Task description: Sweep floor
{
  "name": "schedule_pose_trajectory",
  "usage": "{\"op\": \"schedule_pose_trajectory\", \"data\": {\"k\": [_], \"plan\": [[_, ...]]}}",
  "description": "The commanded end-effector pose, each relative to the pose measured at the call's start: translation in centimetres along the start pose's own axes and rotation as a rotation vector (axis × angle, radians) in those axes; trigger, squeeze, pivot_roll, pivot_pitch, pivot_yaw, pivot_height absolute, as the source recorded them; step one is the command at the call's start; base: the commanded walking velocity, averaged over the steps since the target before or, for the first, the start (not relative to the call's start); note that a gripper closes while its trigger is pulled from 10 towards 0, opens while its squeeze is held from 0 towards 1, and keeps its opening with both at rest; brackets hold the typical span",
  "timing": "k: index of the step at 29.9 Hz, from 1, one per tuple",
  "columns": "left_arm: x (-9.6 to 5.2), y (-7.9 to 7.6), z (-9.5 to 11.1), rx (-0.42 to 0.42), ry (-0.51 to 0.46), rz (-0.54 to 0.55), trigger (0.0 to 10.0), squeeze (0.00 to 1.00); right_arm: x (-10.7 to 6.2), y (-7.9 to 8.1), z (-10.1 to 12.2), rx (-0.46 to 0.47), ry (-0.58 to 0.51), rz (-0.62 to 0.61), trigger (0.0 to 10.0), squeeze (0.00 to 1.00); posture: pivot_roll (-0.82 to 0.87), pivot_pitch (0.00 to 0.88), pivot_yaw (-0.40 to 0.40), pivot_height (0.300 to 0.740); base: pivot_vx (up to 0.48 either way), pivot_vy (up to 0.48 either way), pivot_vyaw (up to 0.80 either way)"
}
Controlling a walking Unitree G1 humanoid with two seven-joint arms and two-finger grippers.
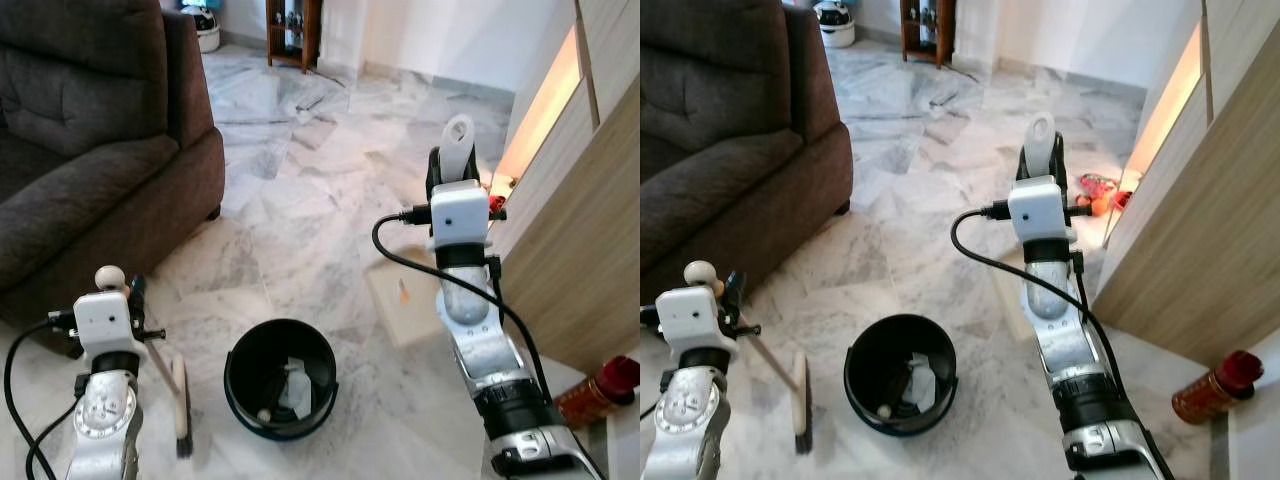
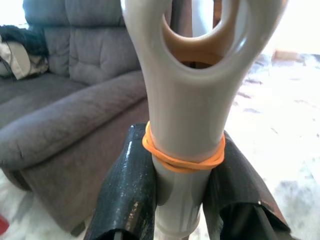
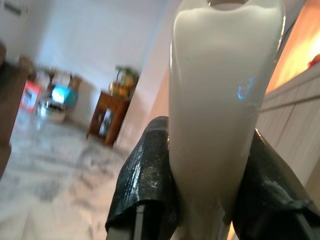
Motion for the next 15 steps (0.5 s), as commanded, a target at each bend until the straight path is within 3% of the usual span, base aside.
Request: {"op": "schedule_pose_trajectory", "data": {"k": [1, 6, 12, 15], "plan": [[-0.2, 0.2, 1.0, -0.003, -0.041, -0.004, 10.0, 0.00, 0.1, -0.4, 0.4, -0.061, -0.054, -0.004, 10.0, 0.00, 0.20, 0.000, -0.054, 0.740, 0.000, 0.000, 0.00], [-0.8, 0.7, 0.7, 0.003, -0.029, 0.004, 10.0, 0.00, -0.7, -0.5, -2.3, -0.098, 0.006, 0.008, 10.0, 0.00, 0.21, 0.000, -0.056, 0.740, 0.000, 0.000, 0.00], [-1.3, 0.2, 0.1, 0.001, -0.007, -0.013, 10.0, 0.00, -1.4, -0.6, -4.9, -0.040, 0.101, 0.007, 10.0, 0.00, 0.19, 0.000, -0.062, 0.740, 0.000, 0.000, 0.00], [-1.5, 0.7, -0.6, 0.005, 0.011, 0.013, 10.0, 0.00, -2.4, -0.3, -6.6, -0.026, 0.162, 0.035, 10.0, 0.00, 0.19, 0.000, -0.065, 0.740, 0.000, 0.000, 0.00]]}}
Point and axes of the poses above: a point about 5 cm out from each wrist's last joint towards the gripper, its own x axis pointing out of the wrist towards the gripper, its own z axis along the axis of the wrist's last joint, y = z × x, the point moved 6 cm from there along x, pointing out of the wrist towards the gripper, and after that the axes turned 11 degrees about -x, right-handed, at the moved point
